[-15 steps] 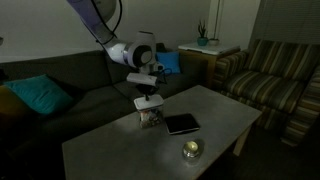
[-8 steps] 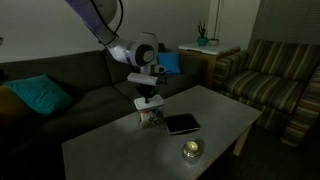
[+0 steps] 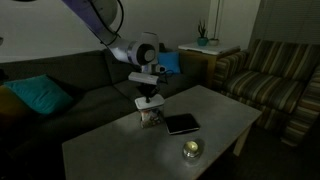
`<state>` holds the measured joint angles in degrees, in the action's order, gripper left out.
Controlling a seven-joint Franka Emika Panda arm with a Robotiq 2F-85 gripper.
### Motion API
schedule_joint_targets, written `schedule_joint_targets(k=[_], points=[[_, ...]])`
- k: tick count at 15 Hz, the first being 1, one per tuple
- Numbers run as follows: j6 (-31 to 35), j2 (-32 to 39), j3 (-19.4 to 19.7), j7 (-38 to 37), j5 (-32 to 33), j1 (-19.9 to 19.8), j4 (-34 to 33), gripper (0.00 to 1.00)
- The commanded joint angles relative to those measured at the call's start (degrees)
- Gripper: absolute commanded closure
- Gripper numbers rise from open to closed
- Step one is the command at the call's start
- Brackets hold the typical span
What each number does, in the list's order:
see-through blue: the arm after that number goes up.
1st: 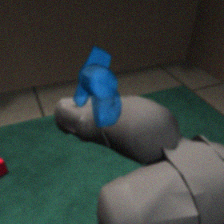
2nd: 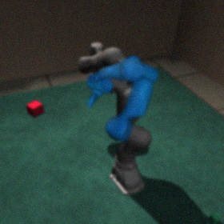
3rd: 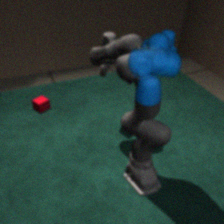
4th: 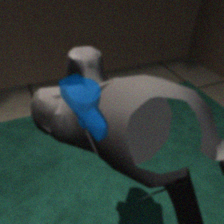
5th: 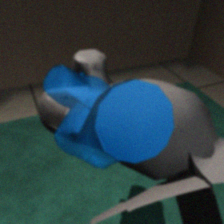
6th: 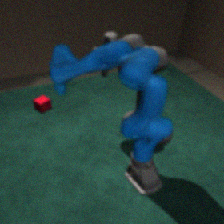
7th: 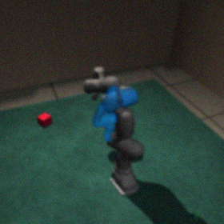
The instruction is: Press the button on the white lid then put the lid on the table then put the blue wrapper on the table and put it back in the storage container
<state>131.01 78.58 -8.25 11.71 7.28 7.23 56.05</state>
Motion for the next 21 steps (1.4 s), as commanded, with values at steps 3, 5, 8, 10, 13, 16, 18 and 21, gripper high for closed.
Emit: schedule_joint_targets(k=[3, 5, 8, 10, 13, 16, 18, 21], points=[[1.01, 1.73, 1.37, -2.42, 0.89, 0.98, -1.92, 1.00], [1.38, 1.47, 1.58, -3.10, 1.17, 1.19, -1.66, 1.00], [1.94, 1.37, 1.78, -3.69, 1.35, 1.34, -1.52, 1.00], [2.72, 1.46, 2.06, -4.09, 1.58, 1.49, -1.56, 1.00], [5.38, 1.35, 2.99, -5.31, 2.15, 1.88, -1.19, 1.00], [7.66, 1.56, 3.75, -6.09, 2.37, 2.08, -1.10, 1.00], [8.89, 1.81, 3.31, -5.36, 1.98, 1.85, -1.21, 1.00], [10.59, 1.81, 2.91, -4.92, 1.81, 1.73, -0.96, 1.00]])
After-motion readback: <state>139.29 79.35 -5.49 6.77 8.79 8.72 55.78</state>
